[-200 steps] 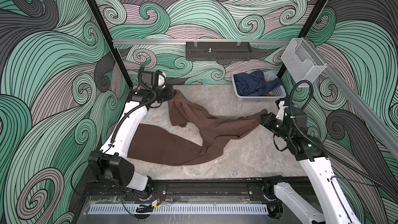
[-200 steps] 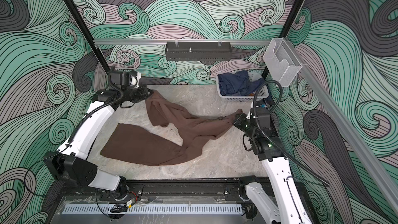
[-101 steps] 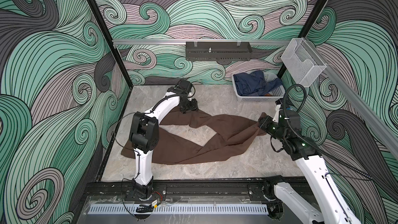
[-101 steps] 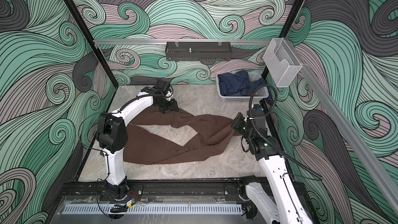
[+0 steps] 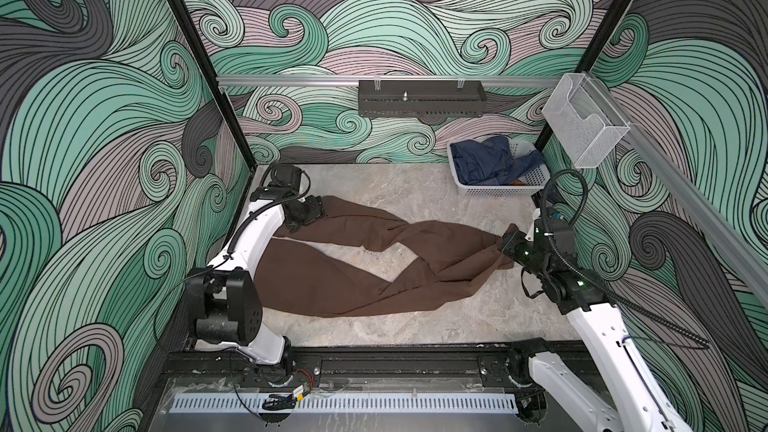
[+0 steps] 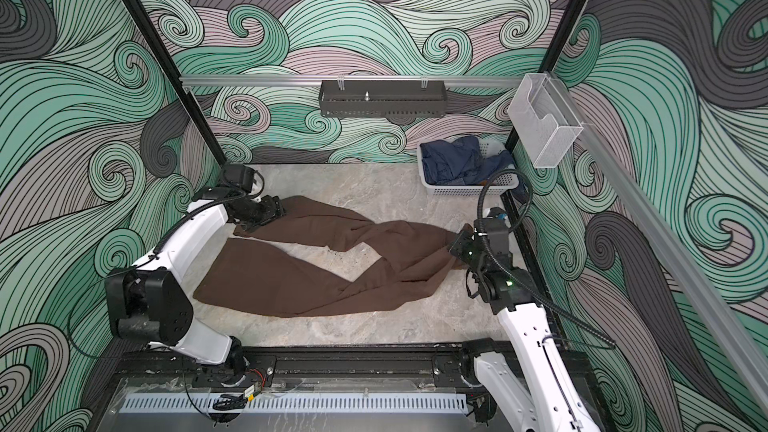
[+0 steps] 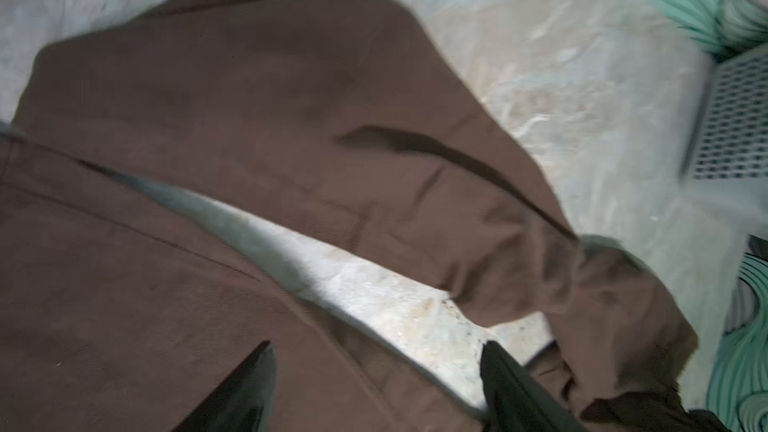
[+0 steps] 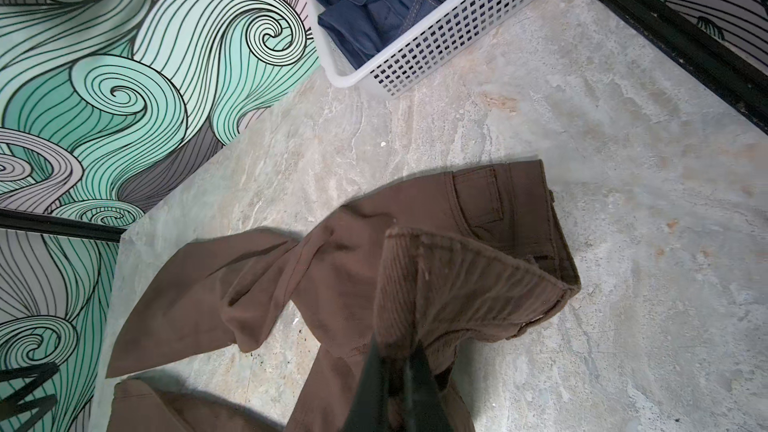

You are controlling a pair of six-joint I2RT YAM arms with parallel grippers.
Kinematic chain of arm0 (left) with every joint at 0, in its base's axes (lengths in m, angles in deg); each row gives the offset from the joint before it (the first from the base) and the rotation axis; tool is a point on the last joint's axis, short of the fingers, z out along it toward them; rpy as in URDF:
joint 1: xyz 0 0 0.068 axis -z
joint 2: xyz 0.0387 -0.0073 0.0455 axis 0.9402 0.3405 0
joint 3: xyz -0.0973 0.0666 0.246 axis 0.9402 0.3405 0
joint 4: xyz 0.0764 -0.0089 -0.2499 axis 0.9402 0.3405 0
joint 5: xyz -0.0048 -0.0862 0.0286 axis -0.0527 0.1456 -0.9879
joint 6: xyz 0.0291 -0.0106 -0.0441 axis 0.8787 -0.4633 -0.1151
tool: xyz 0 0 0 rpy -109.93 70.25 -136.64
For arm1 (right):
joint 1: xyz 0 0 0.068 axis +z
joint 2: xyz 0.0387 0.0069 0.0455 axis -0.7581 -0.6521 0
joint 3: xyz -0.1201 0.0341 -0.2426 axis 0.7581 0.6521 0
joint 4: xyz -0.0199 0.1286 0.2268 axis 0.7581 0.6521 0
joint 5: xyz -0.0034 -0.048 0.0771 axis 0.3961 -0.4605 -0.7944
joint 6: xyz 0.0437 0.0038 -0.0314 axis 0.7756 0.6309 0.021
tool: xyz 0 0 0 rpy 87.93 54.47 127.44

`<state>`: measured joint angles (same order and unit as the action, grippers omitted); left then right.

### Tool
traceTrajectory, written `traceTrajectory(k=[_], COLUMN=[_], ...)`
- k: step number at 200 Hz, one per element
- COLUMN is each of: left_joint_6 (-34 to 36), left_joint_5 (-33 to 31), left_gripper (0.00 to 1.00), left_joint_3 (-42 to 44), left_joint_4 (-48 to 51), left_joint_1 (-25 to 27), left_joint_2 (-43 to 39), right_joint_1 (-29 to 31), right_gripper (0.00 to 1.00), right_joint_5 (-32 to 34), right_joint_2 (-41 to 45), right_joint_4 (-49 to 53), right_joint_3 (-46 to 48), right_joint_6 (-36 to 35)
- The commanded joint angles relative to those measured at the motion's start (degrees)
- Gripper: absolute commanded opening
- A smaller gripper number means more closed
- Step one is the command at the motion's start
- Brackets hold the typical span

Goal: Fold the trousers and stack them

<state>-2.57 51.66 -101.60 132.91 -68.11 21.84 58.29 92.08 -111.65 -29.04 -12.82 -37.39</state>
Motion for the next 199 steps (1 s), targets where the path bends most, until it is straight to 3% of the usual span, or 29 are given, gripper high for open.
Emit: traceTrajectory(k=[1,79,152,199], left_joint_6=[-1.6,-13.9,-16.2,-18.3], left_joint_5=[2.8,3.7,1.5,3.3], left_gripper=[0.80,0.77,0.77,0.69], left_joint_3=[1.4,8.0,9.2,5.9], left_joint_4=[1.4,-13.4,-17.0,-20.3], left_joint_1=[-3.2,-8.6,-17.8,-18.7], left_joint_2=[3.4,8.7,9.0,14.2], right_joint_1=[-0.1,-0.5,-1.2,-1.2], right_gripper=[0.00,0.00,0.00,0.00], right_joint_5=[1.0,-0.2,-2.2,-2.8], right_joint_2=[1.1,1.6,0.3,-1.3], right_joint_4=[-1.4,-1.9,-3.6,-5.0], right_joint_3=[1.0,2.1,2.9,3.3], right_joint_6=[-0.9,-1.7,-2.0,-2.3])
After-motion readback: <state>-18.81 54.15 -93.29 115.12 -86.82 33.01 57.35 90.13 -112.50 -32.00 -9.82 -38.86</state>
